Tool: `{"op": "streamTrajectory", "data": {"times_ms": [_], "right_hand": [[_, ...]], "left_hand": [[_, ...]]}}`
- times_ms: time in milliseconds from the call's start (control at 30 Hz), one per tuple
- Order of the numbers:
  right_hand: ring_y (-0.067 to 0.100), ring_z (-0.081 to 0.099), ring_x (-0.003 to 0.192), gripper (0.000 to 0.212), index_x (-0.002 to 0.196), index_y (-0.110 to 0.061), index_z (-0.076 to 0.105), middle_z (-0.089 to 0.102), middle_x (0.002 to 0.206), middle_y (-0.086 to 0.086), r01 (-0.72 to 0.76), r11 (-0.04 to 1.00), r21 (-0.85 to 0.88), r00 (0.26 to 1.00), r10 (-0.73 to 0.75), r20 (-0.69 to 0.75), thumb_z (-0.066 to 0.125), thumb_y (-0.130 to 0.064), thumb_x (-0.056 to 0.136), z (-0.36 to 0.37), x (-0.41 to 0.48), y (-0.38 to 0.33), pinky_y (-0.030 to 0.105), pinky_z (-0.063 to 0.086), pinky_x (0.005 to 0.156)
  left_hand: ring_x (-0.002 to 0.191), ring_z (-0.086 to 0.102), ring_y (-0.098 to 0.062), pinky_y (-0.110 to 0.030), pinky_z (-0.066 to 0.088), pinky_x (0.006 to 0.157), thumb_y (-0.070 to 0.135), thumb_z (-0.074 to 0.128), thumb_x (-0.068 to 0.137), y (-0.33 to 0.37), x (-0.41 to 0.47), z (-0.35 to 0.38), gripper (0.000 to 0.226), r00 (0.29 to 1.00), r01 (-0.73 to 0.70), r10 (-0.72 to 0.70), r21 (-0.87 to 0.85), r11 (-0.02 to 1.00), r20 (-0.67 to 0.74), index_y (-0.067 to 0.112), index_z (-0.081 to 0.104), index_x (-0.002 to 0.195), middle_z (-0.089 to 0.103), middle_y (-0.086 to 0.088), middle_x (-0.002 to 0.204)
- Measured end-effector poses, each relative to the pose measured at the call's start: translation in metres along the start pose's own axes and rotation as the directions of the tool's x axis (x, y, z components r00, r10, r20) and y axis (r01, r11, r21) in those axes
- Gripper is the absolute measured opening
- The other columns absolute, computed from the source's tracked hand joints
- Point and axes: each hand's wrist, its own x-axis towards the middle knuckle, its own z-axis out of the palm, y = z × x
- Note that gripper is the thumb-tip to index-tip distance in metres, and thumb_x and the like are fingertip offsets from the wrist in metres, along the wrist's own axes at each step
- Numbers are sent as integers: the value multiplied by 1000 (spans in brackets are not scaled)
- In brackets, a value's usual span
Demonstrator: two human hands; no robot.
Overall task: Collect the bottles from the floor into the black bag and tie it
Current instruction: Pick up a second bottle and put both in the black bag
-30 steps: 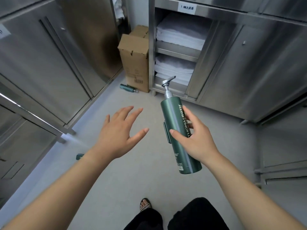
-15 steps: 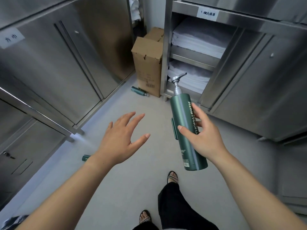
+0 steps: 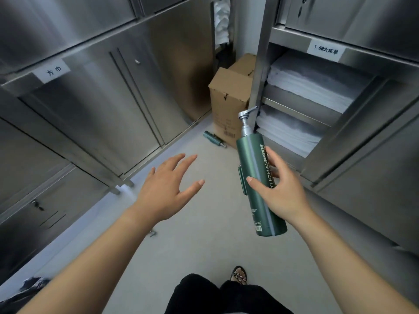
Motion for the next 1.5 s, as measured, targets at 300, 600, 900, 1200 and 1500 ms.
{"op": "streamTrajectory", "data": {"times_ms": [300, 600, 900, 1200, 1500], "right_hand": [[-7, 46, 113, 81, 136, -49, 28, 45, 134, -23, 39, 999, -22, 990, -36, 137, 66, -53, 64, 32, 68, -8, 18, 39, 91], [-5, 47, 111, 82, 133, -54, 26, 49, 129, -23, 82, 995, -60, 957, -62, 285, 63, -58, 60, 112, 148, -46, 28, 45, 94], [3, 49, 109, 79, 138, -44, 28, 50, 128, -15, 230, 972, -55, 843, -171, 511, 70, -44, 70, 242, 211, -100, 23, 40, 87], [9, 48, 117, 82, 140, -41, 27, 49, 135, -11, 363, 930, -66, 632, -193, 751, 71, -41, 71, 358, 257, -126, 28, 41, 96], [4, 49, 112, 81, 138, -46, 26, 49, 132, -15, 369, 929, -7, 441, -168, 882, 69, -46, 69, 475, 293, -130, 22, 40, 92]], "left_hand": [[139, 29, -19, -54, 30, 109, 69, 26, 85, -35, 37, -5, 66, 993, 120, -120, -43, 992, -4, 40, 20, 144, 28, 4, 153], [137, 32, -18, -50, 27, 111, 65, 29, 87, -118, 74, -28, 64, 960, 271, -275, -78, 959, -50, 37, 24, 144, 32, 4, 151], [135, 35, -20, -53, 27, 110, 65, 30, 86, -231, 64, -61, 63, 874, 471, -481, -134, 872, -63, 39, 23, 143, 33, 4, 151], [135, 35, -19, -45, 33, 108, 56, 37, 91, -319, 34, -58, 58, 675, 700, -737, -274, 659, -49, 32, 29, 143, 36, 3, 149], [130, 42, -22, -45, 36, 105, 56, 37, 91, -386, 33, -35, 59, 449, 853, -891, -328, 405, 68, 31, 28, 144, 33, 2, 151]]}}
